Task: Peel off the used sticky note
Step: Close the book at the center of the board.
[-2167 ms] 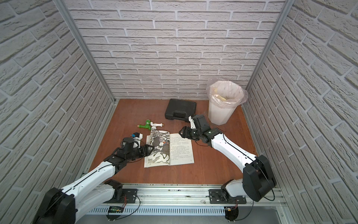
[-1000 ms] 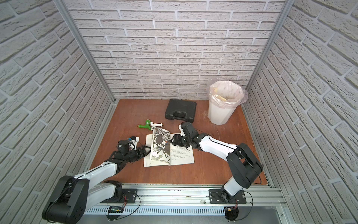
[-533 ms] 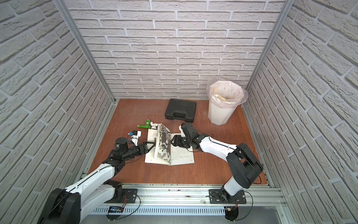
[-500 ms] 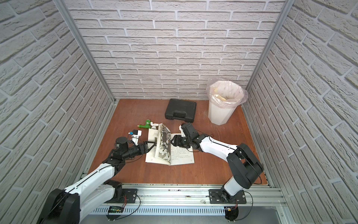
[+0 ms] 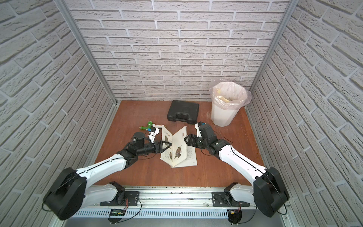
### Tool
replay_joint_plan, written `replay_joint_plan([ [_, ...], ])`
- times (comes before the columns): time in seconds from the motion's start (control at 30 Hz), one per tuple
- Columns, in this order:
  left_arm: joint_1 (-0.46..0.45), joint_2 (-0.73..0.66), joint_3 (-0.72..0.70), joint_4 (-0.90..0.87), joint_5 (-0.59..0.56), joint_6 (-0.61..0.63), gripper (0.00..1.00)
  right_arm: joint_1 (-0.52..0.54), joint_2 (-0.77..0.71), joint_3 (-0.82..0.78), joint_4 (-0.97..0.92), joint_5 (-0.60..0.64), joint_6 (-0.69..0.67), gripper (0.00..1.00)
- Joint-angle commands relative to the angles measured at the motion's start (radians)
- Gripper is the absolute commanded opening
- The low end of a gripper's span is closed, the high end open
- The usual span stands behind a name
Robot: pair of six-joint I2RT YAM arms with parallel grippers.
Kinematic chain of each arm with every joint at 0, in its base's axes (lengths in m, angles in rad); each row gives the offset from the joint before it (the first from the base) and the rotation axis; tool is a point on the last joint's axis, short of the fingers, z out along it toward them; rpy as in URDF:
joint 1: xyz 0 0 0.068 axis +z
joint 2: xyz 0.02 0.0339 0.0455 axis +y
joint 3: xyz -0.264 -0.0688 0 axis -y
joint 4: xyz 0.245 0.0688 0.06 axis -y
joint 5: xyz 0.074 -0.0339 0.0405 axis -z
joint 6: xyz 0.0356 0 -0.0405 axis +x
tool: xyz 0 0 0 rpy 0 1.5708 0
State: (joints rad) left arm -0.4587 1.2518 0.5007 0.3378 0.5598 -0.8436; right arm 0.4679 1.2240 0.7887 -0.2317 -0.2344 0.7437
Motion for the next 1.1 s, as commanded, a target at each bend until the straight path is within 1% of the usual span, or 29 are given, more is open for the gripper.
replay_joint_plan([
  [0.0,-0.035,0.092,0.053,0.084,-0.027,0.026,0.82,-0.034,-0.067,-0.036,-0.034,0.016,-0.020,0.70],
  [0.07,-0.065,0.173,0.095,0.103,-0.030,0.027,0.81,-0.057,-0.109,-0.056,-0.048,0.014,-0.020,0.70],
  [0.27,-0.135,0.348,0.204,0.106,-0.048,0.034,0.81,-0.110,-0.189,-0.092,-0.089,-0.003,-0.032,0.70],
  [0.47,-0.164,0.474,0.280,0.081,-0.065,0.035,0.84,-0.148,-0.240,-0.126,-0.106,-0.022,-0.042,0.71],
  [0.73,-0.196,0.537,0.330,-0.001,-0.128,0.070,0.98,-0.180,-0.258,-0.152,-0.098,-0.048,-0.042,0.72],
  [1.07,-0.229,0.571,0.364,-0.040,-0.172,0.097,0.98,-0.208,-0.264,-0.146,-0.098,-0.066,-0.049,0.72],
])
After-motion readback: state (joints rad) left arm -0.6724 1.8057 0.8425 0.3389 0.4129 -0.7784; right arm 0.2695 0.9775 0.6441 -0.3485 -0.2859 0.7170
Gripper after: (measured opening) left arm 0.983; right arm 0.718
